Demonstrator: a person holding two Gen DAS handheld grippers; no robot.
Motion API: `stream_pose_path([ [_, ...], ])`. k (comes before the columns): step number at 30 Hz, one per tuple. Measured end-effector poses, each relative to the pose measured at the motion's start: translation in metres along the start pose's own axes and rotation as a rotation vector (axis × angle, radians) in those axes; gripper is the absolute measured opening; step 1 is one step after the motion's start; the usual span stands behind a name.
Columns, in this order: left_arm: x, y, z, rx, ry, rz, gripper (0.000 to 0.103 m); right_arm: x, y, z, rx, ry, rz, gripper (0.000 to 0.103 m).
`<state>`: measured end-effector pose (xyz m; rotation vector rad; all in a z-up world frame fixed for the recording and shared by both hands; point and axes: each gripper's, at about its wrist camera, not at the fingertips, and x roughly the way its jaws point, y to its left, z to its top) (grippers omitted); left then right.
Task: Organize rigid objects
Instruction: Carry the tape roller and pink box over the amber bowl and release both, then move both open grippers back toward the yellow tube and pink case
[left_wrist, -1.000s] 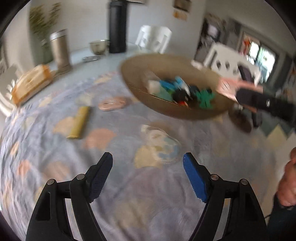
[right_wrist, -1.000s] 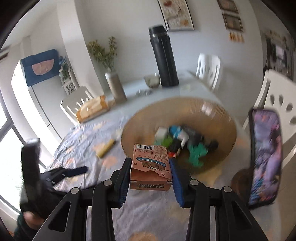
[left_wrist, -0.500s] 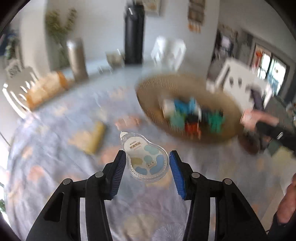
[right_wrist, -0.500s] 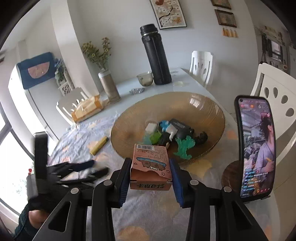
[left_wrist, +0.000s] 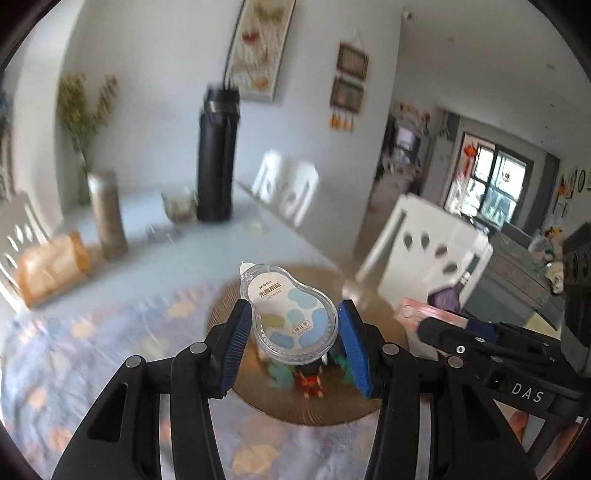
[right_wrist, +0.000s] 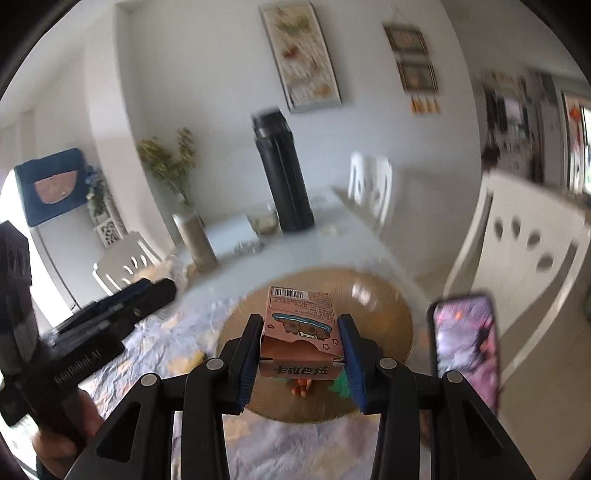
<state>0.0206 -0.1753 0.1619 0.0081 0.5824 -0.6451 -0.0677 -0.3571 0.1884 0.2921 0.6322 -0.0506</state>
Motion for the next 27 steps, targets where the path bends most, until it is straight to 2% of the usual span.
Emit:
stream_pose_path([
  [4, 0.041, 0.008, -0.02, -0.031, 0.104, 0.036, 0.046, 0.035, -0.008, -0.012, 0.044, 0.113, -0.061, 0.041],
  [7, 0.053, 0.008, -0.025, -0.04, 0.138, -0.008, 0.049, 0.05, -0.012, -0.014, 0.051, 0.147, -0.072, 0.042],
  [8, 0.054, 0.006, -0.025, -0.025, 0.145, -0.01, 0.061, 0.055, -0.012, -0.013, 0.043, 0.153, -0.078, 0.043],
  [9, 0.053, 0.006, -0.024, -0.008, 0.139, 0.021, 0.072, 0.058, -0.012, -0.012, 0.039, 0.157, -0.089, 0.054],
  [10, 0.046, 0.007, -0.024, 0.012, 0.114, 0.055, 0.079, 0.058, -0.013, -0.011, 0.04, 0.148, -0.102, 0.061],
  [11, 0.04, 0.01, -0.025, 0.014, 0.095, 0.059, 0.082, 0.054, -0.015, -0.011, 0.045, 0.131, -0.101, 0.063],
  [14, 0.014, 0.031, -0.027, -0.015, 0.064, 0.036, 0.082, 0.041, -0.014, -0.012, 0.049, 0.101, -0.056, 0.063],
  [17, -0.019, 0.056, -0.041, -0.065, 0.033, 0.084, 0.084, 0.032, 0.008, -0.018, -0.005, 0.107, 0.004, 0.063],
  [23, -0.065, 0.117, -0.087, -0.192, 0.012, 0.261, 0.085, 0.044, 0.089, -0.06, -0.178, 0.207, 0.237, 0.065],
  [25, -0.069, 0.138, -0.104, -0.238, 0.016, 0.314, 0.085, 0.052, 0.111, -0.078, -0.236, 0.229, 0.263, 0.065],
  [27, -0.067, 0.162, -0.123, -0.278, 0.032, 0.4, 0.085, 0.064, 0.128, -0.096, -0.277, 0.249, 0.299, 0.065],
])
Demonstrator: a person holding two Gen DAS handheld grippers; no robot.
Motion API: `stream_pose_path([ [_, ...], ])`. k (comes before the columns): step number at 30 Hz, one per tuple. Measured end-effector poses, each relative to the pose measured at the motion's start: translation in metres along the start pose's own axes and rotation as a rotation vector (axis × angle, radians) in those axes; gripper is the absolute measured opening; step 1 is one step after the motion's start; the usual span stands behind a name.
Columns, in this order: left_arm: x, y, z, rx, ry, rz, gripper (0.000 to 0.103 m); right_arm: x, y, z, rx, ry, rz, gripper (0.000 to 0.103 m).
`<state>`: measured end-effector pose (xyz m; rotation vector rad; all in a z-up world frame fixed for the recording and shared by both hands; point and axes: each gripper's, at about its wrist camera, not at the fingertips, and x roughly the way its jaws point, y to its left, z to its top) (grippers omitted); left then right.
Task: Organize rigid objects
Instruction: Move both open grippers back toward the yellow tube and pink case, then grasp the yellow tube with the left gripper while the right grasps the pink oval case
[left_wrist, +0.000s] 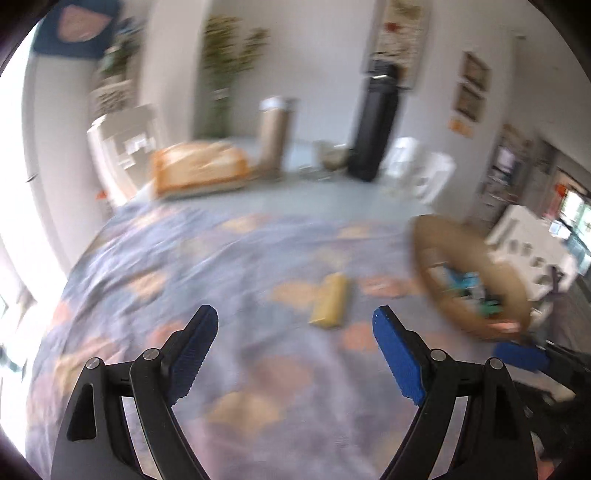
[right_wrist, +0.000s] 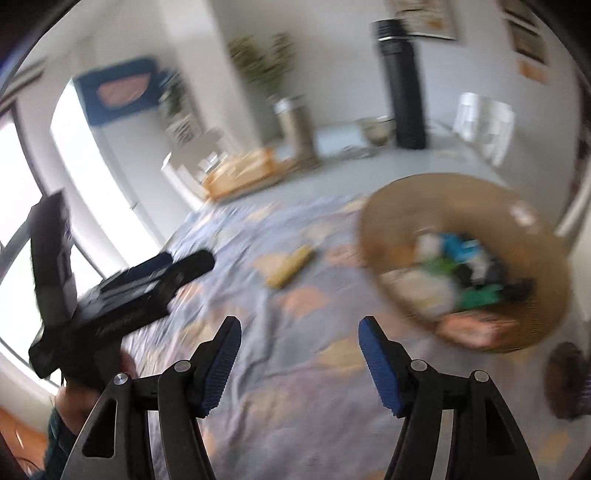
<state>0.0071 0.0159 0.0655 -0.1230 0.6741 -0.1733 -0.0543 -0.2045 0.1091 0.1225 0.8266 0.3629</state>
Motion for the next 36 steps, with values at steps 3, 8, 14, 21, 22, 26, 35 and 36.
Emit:
stream_pose_path([
  [3, 0.02, 0.024, -0.014, -0.072, 0.032, 0.026, 0.085, 0.026, 0.009, -0.014, -0.05, -0.004, -0.002, 0.065],
  [8, 0.027, 0.042, -0.013, -0.166, 0.047, -0.017, 0.085, 0.051, 0.009, -0.032, -0.101, 0.006, -0.068, 0.065],
  [14, 0.029, 0.034, -0.016, -0.123, 0.065, -0.006, 0.085, 0.053, -0.009, -0.029, -0.023, 0.021, -0.048, 0.066],
  [21, 0.028, 0.016, -0.018, -0.031, 0.066, 0.031, 0.085, 0.052, -0.035, -0.025, 0.109, 0.023, -0.006, 0.068],
  [22, 0.027, 0.014, -0.019, -0.02, 0.065, 0.035, 0.085, 0.051, -0.037, -0.025, 0.12, 0.017, -0.01, 0.068],
  [26, 0.03, -0.001, -0.019, 0.05, 0.101, 0.042, 0.085, 0.04, -0.05, -0.025, 0.191, -0.036, -0.046, 0.068],
  [35, 0.062, -0.048, 0.017, 0.222, 0.225, -0.028, 0.085, 0.04, -0.073, -0.017, 0.278, -0.032, -0.094, 0.068],
  [36, 0.07, -0.053, 0.019, 0.236, 0.231, -0.029, 0.085, 0.038, -0.074, -0.015, 0.274, -0.036, -0.108, 0.068],
])
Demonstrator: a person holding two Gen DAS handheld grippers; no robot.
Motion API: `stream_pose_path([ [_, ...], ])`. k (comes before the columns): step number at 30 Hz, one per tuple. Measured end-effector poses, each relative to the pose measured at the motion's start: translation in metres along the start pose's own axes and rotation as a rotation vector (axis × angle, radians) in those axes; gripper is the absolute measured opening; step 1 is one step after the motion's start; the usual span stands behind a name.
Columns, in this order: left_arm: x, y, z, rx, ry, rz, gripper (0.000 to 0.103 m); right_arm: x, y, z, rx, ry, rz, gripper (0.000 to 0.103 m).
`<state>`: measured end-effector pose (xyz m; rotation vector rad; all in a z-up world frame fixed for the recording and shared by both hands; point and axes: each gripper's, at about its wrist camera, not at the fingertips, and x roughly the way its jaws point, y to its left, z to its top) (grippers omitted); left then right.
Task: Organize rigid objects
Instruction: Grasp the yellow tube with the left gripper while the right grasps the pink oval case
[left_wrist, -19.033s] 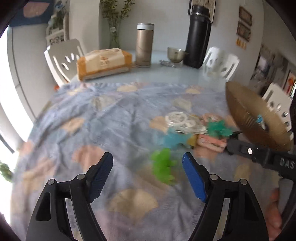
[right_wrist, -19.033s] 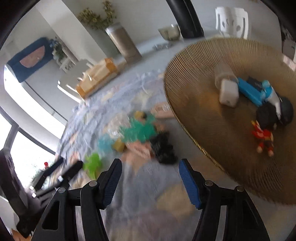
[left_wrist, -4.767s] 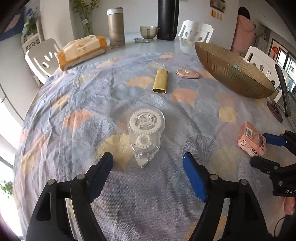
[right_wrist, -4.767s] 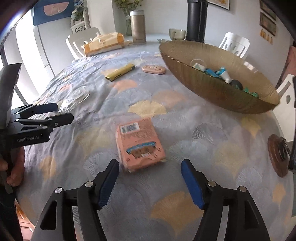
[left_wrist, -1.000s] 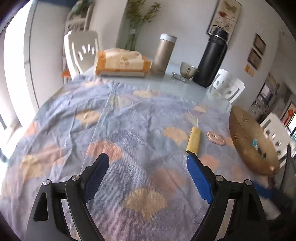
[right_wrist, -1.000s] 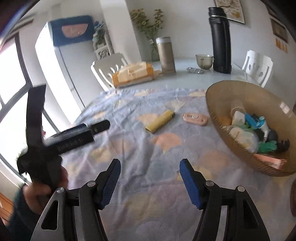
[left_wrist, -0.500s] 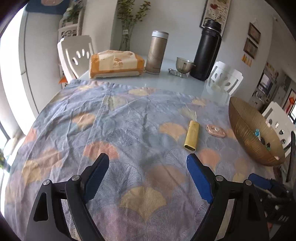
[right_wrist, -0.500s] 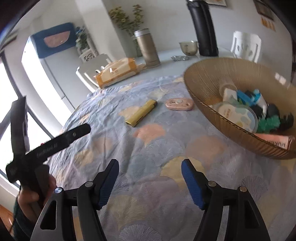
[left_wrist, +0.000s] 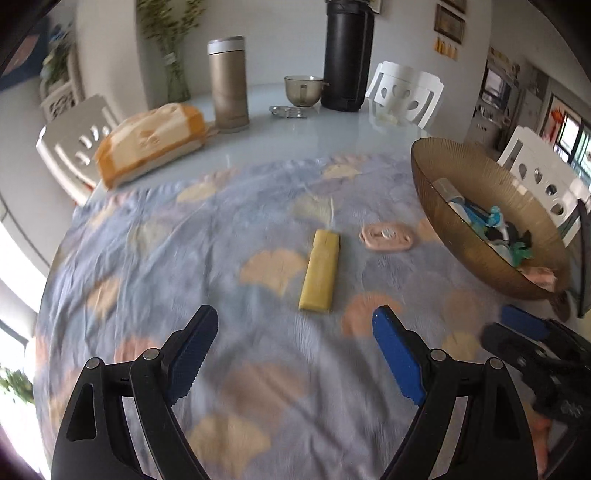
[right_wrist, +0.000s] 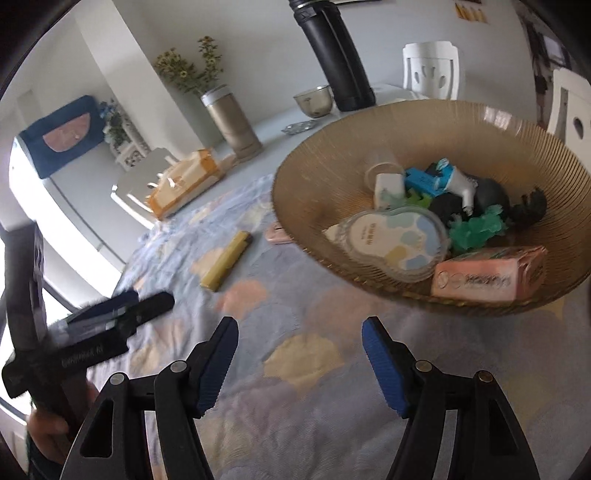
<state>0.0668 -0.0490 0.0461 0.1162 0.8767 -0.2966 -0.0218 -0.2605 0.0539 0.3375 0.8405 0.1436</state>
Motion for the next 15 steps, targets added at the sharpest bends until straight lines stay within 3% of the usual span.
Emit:
stream_pose_path([
  [10, 0.034, -0.018, 0.019, 0.051, 0.033, -0.02, 0.08, 0.005, -0.013, 0.02, 0.024, 0.019, -0.033, 0.066],
  [12, 0.043, -0.019, 0.021, 0.05, 0.048, -0.037, 0.07, 0.007, -0.014, 0.023, 0.043, 0.024, -0.037, 0.066],
  [15, 0.054, -0.02, 0.02, 0.04, 0.075, -0.063, 0.041, 0.013, 0.0, 0.02, 0.016, 0.068, -0.059, 0.066],
])
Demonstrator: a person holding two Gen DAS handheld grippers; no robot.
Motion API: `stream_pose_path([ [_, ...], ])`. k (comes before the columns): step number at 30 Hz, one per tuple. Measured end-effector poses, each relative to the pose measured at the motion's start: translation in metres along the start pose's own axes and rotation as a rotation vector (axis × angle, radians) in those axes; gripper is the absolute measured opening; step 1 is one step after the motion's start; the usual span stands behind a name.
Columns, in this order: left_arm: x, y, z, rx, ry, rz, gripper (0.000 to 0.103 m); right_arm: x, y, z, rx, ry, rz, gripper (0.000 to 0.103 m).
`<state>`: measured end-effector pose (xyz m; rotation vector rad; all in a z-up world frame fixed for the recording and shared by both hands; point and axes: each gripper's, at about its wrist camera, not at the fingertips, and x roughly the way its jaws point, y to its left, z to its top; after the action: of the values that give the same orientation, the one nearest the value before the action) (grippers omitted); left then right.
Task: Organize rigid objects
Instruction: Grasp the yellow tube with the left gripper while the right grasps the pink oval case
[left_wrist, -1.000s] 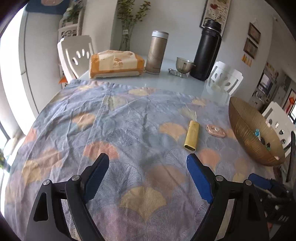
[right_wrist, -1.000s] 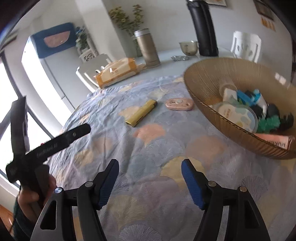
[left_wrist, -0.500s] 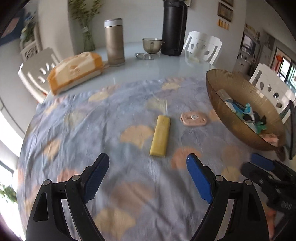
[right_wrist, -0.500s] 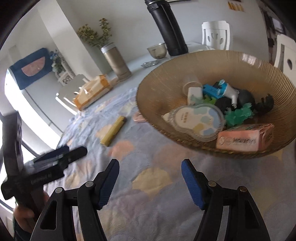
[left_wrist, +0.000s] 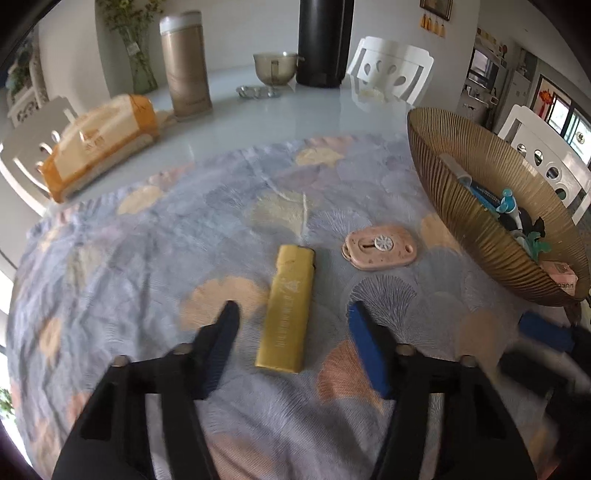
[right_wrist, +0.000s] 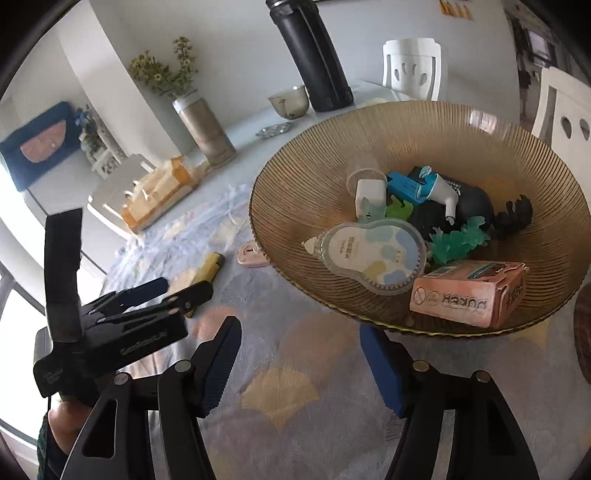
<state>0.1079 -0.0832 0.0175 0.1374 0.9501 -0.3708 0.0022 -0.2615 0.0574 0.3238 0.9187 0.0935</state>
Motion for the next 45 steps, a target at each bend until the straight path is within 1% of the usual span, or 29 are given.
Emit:
stream_pose_path([
  [1, 0.001, -0.001, -0.002, 0.006, -0.013, 0.01, 0.038, 0.003, 0.009, -0.001, -0.016, 0.022, 0.019, 0.066],
  [2, 0.001, -0.002, -0.004, 0.018, -0.023, 0.021, 0.021, 0.004, 0.015, -0.001, -0.021, 0.027, 0.024, 0.066],
  [3, 0.0, -0.001, -0.005, 0.02, -0.029, 0.019, 0.021, 0.007, 0.023, 0.0, -0.024, 0.029, 0.014, 0.066],
  [5, -0.004, 0.017, -0.006, -0.07, -0.022, -0.03, 0.021, 0.012, 0.033, 0.005, 0.005, 0.024, -0.031, 0.066],
  [6, -0.006, 0.027, -0.006, -0.112, -0.017, -0.026, 0.021, 0.016, 0.036, 0.009, 0.044, 0.023, -0.037, 0.066],
  [7, -0.012, 0.043, -0.008, -0.161, -0.02, 0.0, 0.021, 0.022, 0.038, 0.012, 0.079, 0.029, -0.036, 0.066],
  [8, -0.016, 0.052, -0.01, -0.18, -0.031, 0.018, 0.021, 0.03, 0.042, 0.015, 0.095, 0.041, -0.046, 0.066],
  [11, -0.033, 0.081, -0.018, -0.231, -0.08, 0.058, 0.021, 0.058, 0.058, 0.022, 0.108, 0.088, -0.121, 0.066],
  [12, -0.038, 0.091, -0.022, -0.253, -0.099, 0.062, 0.021, 0.065, 0.063, 0.024, 0.107, 0.089, -0.139, 0.066],
  [13, -0.041, 0.098, -0.025, -0.272, -0.119, 0.054, 0.021, 0.071, 0.069, 0.026, 0.102, 0.079, -0.181, 0.066],
  [14, -0.042, 0.103, -0.028, -0.285, -0.137, 0.047, 0.021, 0.078, 0.077, 0.031, 0.095, 0.061, -0.254, 0.066],
  [15, -0.043, 0.107, -0.028, -0.292, -0.147, 0.052, 0.021, 0.084, 0.081, 0.034, 0.093, 0.061, -0.28, 0.067],
  [16, -0.042, 0.112, -0.027, -0.296, -0.138, 0.089, 0.021, 0.09, 0.086, 0.037, 0.084, 0.06, -0.314, 0.072],
  [17, -0.041, 0.116, -0.026, -0.298, -0.139, 0.109, 0.021, 0.098, 0.092, 0.041, 0.07, 0.062, -0.351, 0.074],
  [19, -0.042, 0.122, -0.025, -0.308, -0.15, 0.111, 0.021, 0.115, 0.101, 0.05, 0.039, 0.06, -0.433, 0.084],
  [23, -0.044, 0.125, -0.026, -0.332, -0.153, 0.083, 0.021, 0.125, 0.098, 0.064, 0.089, 0.034, -0.461, 0.087],
  [24, -0.043, 0.124, -0.024, -0.332, -0.15, 0.079, 0.021, 0.127, 0.098, 0.067, 0.095, 0.031, -0.461, 0.088],
  [26, -0.043, 0.123, -0.024, -0.335, -0.148, 0.068, 0.021, 0.129, 0.098, 0.069, 0.089, 0.019, -0.461, 0.084],
  [27, -0.042, 0.122, -0.024, -0.335, -0.146, 0.057, 0.021, 0.128, 0.099, 0.07, 0.073, 0.009, -0.456, 0.075],
  [28, -0.042, 0.122, -0.024, -0.335, -0.145, 0.05, 0.021, 0.127, 0.101, 0.071, 0.061, 0.001, -0.451, 0.063],
  [31, -0.042, 0.117, -0.025, -0.324, -0.145, 0.051, 0.021, 0.125, 0.101, 0.071, 0.062, 0.0, -0.447, 0.05],
  [33, -0.042, 0.116, -0.025, -0.319, -0.15, 0.057, 0.021, 0.127, 0.102, 0.071, 0.045, 0.0, -0.439, 0.044],
  [35, -0.043, 0.116, -0.025, -0.321, -0.154, 0.054, 0.021, 0.124, 0.104, 0.067, 0.013, 0.001, -0.415, 0.041],
  [37, -0.041, 0.118, -0.026, -0.328, -0.148, 0.059, 0.021, 0.118, 0.105, 0.058, -0.023, 0.005, -0.364, 0.04],
  [38, -0.041, 0.118, -0.026, -0.327, -0.147, 0.071, 0.021, 0.114, 0.106, 0.052, -0.045, 0.009, -0.318, 0.04],
  [39, -0.04, 0.117, -0.026, -0.318, -0.148, 0.099, 0.021, 0.11, 0.106, 0.048, -0.058, 0.014, -0.289, 0.04],
  [41, -0.04, 0.116, -0.025, -0.305, -0.152, 0.125, 0.021, 0.099, 0.103, 0.037, -0.069, 0.033, -0.231, 0.04],
  [42, -0.041, 0.117, -0.025, -0.305, -0.154, 0.122, 0.021, 0.09, 0.1, 0.028, -0.079, 0.053, -0.182, 0.04],
  [45, -0.044, 0.117, -0.025, -0.306, -0.167, 0.107, 0.021, 0.071, 0.097, 0.005, -0.146, 0.109, -0.075, 0.04],
])
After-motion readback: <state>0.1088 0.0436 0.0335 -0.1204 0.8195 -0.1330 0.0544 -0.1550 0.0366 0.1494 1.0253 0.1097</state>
